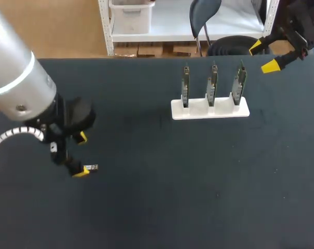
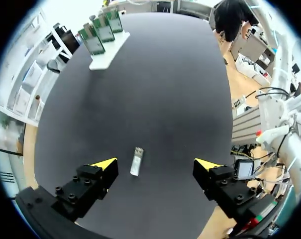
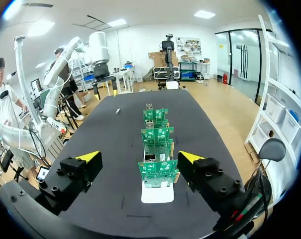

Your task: Pick up the optical module with the left hand, and insert it into the network port with the right hand.

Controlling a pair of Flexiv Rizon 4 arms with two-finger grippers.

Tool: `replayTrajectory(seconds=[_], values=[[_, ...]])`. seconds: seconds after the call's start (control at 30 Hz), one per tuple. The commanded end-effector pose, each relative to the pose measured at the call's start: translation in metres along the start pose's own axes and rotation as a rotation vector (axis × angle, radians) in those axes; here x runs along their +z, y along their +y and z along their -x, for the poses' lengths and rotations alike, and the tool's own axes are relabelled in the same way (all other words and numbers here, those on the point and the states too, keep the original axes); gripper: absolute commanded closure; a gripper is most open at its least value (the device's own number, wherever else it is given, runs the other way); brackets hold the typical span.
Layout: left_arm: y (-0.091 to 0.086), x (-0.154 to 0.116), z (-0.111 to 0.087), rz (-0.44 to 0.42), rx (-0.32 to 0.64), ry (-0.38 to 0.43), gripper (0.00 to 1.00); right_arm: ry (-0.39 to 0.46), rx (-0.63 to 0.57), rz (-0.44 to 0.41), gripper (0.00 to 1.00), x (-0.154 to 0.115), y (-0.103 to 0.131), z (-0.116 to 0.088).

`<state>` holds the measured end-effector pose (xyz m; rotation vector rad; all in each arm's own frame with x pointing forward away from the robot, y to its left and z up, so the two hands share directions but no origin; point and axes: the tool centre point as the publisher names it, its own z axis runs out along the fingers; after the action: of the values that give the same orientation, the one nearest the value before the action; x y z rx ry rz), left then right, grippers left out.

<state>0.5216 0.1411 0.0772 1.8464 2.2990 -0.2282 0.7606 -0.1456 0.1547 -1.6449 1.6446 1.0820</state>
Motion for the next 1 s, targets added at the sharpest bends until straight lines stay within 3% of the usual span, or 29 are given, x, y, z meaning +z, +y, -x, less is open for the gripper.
replayTrajectory(seconds=[0.03, 0.47, 1.0], values=[[0.001, 0.009, -0.006, -0.016, 0.008, 0.038, 0.0, 0.0, -0.001, -0.004, 0.0, 0.001, 0.001, 0.0], [0.012, 0.034, -0.028, -0.059, 0.021, 0.107, 0.0, 0.0, -0.001, -0.004, 0.0, 0.001, 0.001, 0.0], [0.033, 0.061, -0.034, -0.037, 0.046, 0.156, 0.0, 0.0, -0.001, -0.004, 0.0, 0.001, 0.001, 0.0]])
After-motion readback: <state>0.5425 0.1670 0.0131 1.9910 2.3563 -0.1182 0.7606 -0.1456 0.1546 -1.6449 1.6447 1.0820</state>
